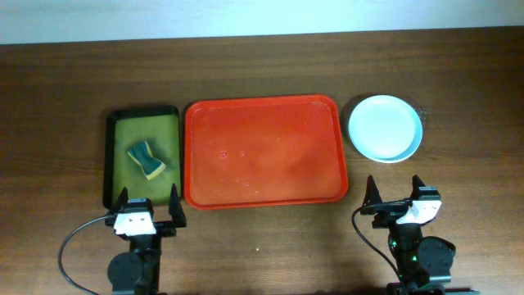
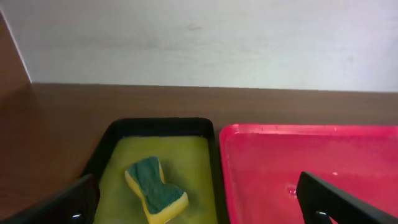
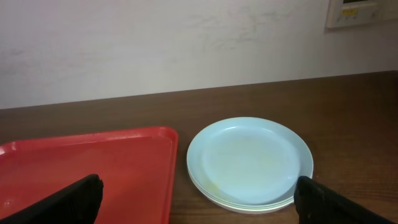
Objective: Clean dirty plates on tray and stack at the side
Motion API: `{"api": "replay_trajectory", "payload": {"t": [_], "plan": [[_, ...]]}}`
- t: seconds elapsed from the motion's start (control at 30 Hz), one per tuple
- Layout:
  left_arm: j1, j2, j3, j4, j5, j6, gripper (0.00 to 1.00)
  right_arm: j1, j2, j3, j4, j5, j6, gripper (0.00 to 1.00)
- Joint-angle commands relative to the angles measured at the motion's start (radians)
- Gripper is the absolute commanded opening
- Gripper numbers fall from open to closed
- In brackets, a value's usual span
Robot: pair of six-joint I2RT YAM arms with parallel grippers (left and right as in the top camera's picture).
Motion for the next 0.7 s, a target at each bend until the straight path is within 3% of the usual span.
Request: {"api": "replay_trajectory", "payload": {"t": [0.0, 0.1, 0.67], "plan": [[0.002, -0.007, -0.003, -0.003, -0.037, -0.065, 0.99, -0.006, -0.006, -0.008, -0.002, 0.006, -0.003, 0.99], [0.002, -0.007, -0.003, -0.005, -0.005, -0.017, 0.99, -0.006, -0.006, -0.008, -0.002, 0.006, -0.003, 0.99], [0.002, -0.007, -0.002, -0.004, 0.000, -0.018, 0.99, -0.006, -0.006, -0.008, -0.002, 0.005, -0.003, 0.98]]}}
